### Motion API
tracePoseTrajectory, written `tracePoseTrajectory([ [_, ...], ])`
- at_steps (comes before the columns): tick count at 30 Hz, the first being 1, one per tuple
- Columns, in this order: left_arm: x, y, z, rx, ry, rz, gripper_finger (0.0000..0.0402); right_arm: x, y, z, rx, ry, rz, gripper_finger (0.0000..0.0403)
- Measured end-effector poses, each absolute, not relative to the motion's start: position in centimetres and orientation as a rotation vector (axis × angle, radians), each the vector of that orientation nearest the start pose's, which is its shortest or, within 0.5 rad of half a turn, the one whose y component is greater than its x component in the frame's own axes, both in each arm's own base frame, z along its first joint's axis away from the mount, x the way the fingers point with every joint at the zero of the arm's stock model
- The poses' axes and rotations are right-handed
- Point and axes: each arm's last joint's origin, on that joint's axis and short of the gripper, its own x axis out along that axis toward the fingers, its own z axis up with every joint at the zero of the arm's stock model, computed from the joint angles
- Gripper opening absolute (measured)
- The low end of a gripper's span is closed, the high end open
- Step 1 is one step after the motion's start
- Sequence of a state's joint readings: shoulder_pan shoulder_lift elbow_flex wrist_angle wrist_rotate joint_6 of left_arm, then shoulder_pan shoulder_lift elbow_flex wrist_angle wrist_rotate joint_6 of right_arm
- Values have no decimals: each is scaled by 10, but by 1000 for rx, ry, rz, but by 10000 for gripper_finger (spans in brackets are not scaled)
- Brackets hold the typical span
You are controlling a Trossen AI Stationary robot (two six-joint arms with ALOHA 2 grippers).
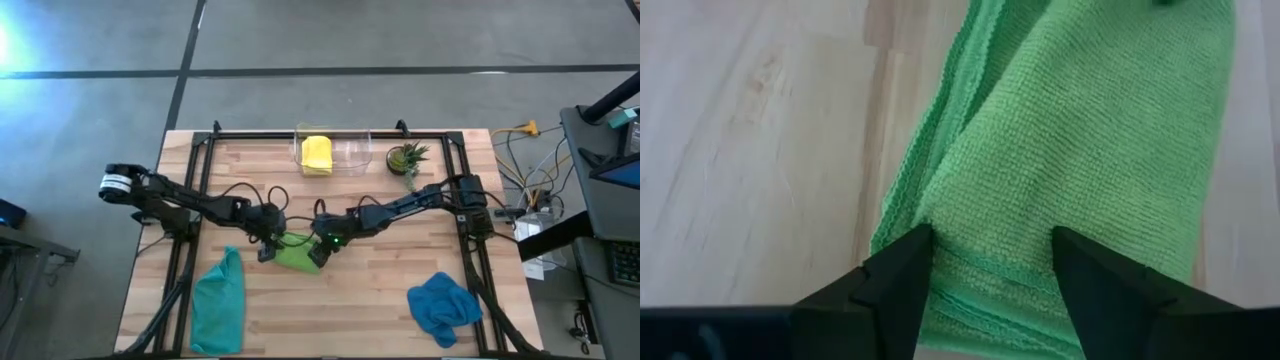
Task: Fold microfiber towels
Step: Fold the green microfiber towel
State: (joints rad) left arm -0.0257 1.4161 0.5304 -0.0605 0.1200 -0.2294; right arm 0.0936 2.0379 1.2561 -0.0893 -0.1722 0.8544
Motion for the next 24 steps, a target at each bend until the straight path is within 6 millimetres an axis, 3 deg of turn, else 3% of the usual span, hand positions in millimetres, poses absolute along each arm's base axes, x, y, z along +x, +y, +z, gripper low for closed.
tracePoseTrajectory([
  [10,235,-10,140,-257,936,-30,196,417,43,146,768,919,-161,20],
  [24,225,-7,155,-225,913,31,196,417,36,147,753,900,-204,10],
])
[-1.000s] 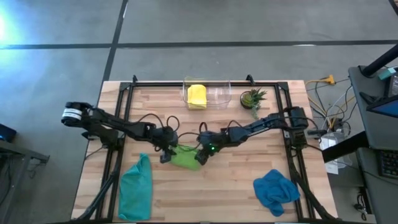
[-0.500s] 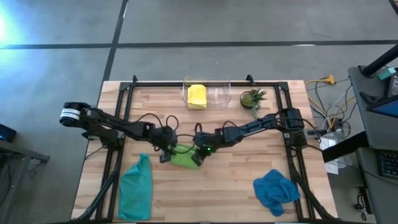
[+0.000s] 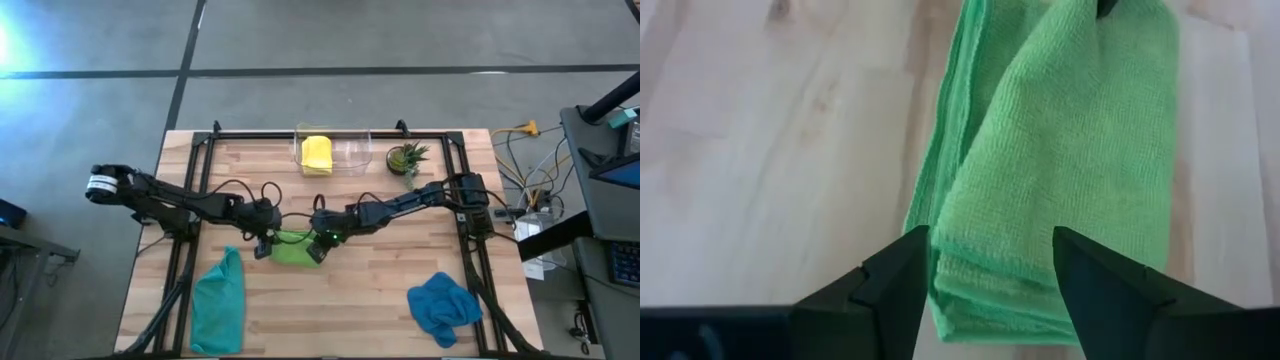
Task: Fold microfiber towels
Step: Fold the green microfiber towel
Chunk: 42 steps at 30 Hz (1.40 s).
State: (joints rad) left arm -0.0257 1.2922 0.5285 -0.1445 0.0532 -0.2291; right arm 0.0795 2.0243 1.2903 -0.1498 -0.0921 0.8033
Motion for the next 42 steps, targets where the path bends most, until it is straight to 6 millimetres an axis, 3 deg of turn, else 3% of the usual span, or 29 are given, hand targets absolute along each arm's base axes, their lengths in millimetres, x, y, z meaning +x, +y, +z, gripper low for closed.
tracePoseTrajectory([
  [9,228,-5,150,-196,921,91,195,425,31,159,707,858,-170,12],
  [12,228,-6,145,-195,952,94,179,426,30,161,695,856,-164,12],
  [15,227,-6,142,-196,972,94,130,426,28,160,694,861,-168,12],
  [19,227,-6,146,-206,956,92,32,424,26,158,691,886,-181,12],
  [21,228,-6,151,-221,932,102,11,424,25,158,691,887,-183,12],
  [28,225,-5,159,-207,887,131,8,424,15,158,686,877,-237,13],
  [42,224,0,144,-128,943,277,9,421,-20,152,696,867,-380,13],
])
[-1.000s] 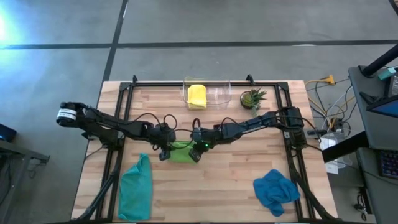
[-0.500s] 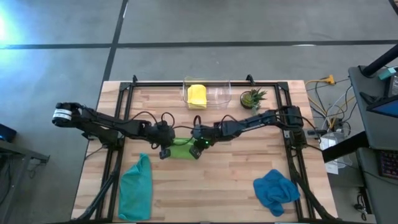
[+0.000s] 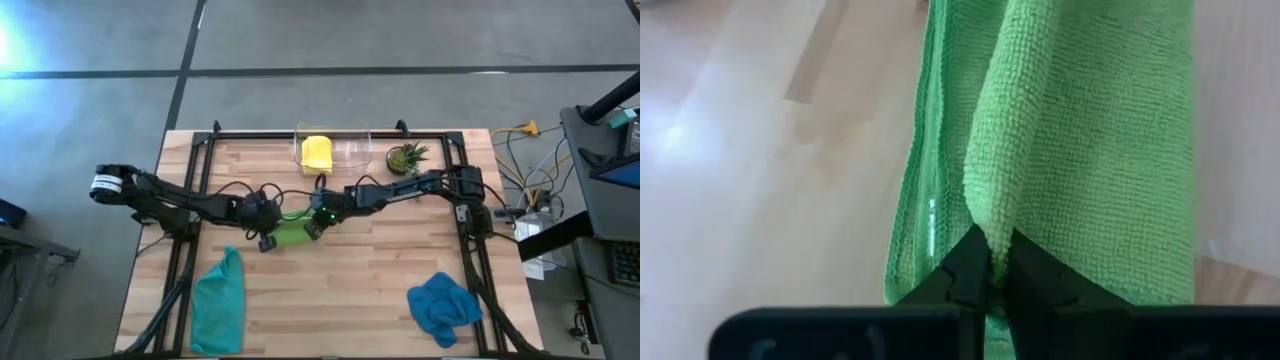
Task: Fold microfiber towels
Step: Fold the green microfiber towel
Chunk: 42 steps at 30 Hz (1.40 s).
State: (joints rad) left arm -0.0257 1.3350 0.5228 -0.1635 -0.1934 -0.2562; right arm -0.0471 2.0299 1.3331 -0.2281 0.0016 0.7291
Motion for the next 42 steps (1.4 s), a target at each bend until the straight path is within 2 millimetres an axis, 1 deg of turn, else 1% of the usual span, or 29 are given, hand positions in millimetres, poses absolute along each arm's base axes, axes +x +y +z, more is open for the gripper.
tracePoseTrajectory([
  [5,224,1,143,-118,943,298,9,421,-34,148,744,859,-425,14],
  [8,223,1,143,-116,951,299,9,420,-40,148,750,854,-437,25],
  [11,221,1,141,-112,980,299,9,418,-47,147,756,866,-468,52],
  [14,221,0,141,-115,969,296,9,419,-53,149,762,847,-479,86],
  [18,221,1,141,-126,966,310,9,421,-57,152,766,834,-478,122],
  [20,222,1,144,-152,941,347,9,421,-57,154,763,829,-473,135],
  [24,219,3,157,-171,863,396,9,418,-56,165,767,808,-458,153],
  [28,214,7,172,-183,781,428,9,412,-54,174,775,795,-450,166],
  [33,208,18,185,-226,703,486,9,403,-53,194,766,758,-439,173],
  [37,203,23,181,-228,750,516,9,401,-53,198,741,757,-427,172],
  [42,205,26,171,-226,816,531,9,403,-53,198,730,742,-417,173],
])
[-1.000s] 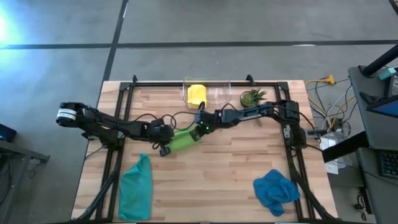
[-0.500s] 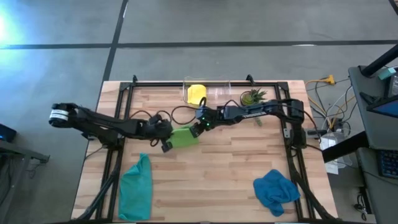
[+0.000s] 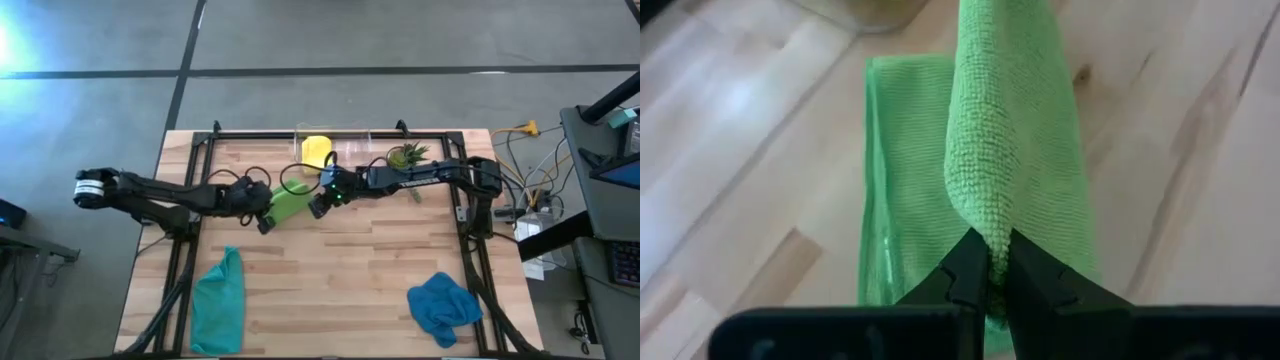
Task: Fold microfiber towels
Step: Fold the green microfiber towel
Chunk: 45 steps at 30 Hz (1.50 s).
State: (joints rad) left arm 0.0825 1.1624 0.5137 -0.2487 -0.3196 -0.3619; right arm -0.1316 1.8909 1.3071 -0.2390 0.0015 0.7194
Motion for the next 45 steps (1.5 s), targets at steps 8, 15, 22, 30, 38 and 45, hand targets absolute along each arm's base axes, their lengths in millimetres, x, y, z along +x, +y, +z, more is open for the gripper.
tracePoseTrajectory([
  [8,208,25,153,-243,934,494,9,407,-62,200,719,678,-406,171],
  [15,209,25,144,-276,988,524,9,408,-64,201,722,660,-404,168],
  [22,216,22,133,-345,1030,423,9,406,-61,198,719,707,-404,164],
  [30,244,-4,131,-372,899,239,9,396,-22,196,639,887,-250,154],
  [38,285,-63,123,-301,877,-63,9,368,35,200,636,899,-205,139],
  [45,301,-97,120,-226,841,-190,9,348,54,171,785,931,-193,138],
])
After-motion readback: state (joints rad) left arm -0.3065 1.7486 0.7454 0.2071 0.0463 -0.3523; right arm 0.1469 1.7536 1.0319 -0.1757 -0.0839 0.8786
